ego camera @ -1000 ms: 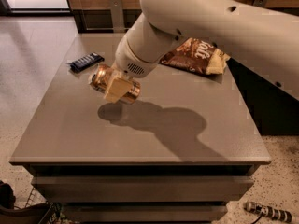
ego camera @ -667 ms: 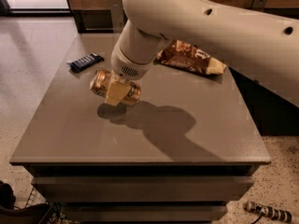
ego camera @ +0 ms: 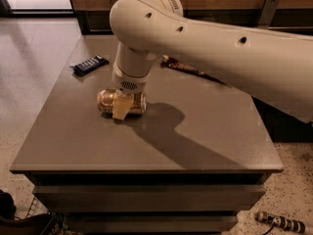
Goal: Knock orange can over
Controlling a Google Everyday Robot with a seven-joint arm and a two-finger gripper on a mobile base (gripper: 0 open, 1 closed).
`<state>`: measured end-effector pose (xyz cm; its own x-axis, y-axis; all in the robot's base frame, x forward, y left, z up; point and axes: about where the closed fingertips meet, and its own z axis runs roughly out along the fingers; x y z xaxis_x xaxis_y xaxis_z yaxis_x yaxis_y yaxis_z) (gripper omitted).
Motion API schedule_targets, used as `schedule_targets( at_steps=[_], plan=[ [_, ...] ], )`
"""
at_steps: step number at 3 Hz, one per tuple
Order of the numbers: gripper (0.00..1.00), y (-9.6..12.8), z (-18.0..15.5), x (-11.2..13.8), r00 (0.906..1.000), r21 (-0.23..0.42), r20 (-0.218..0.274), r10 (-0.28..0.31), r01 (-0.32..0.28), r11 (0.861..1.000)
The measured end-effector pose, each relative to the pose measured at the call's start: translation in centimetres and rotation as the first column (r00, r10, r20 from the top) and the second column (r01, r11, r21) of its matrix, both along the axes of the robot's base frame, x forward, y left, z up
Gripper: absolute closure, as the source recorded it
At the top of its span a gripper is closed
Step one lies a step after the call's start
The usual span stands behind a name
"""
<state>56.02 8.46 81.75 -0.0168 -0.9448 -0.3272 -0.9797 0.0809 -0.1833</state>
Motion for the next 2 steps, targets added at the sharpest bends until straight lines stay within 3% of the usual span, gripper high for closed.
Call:
schedule_targets(
  at_steps=[1,2],
  plan=[
    [0.98,0.07,0.59,0.03,1.0000,0.006,-0.005,0.001,-0.001,1.000],
    [0.73,0.07,0.68,0.03,1.0000,0.006,-0.005,0.001,-0.001,1.000]
  ],
)
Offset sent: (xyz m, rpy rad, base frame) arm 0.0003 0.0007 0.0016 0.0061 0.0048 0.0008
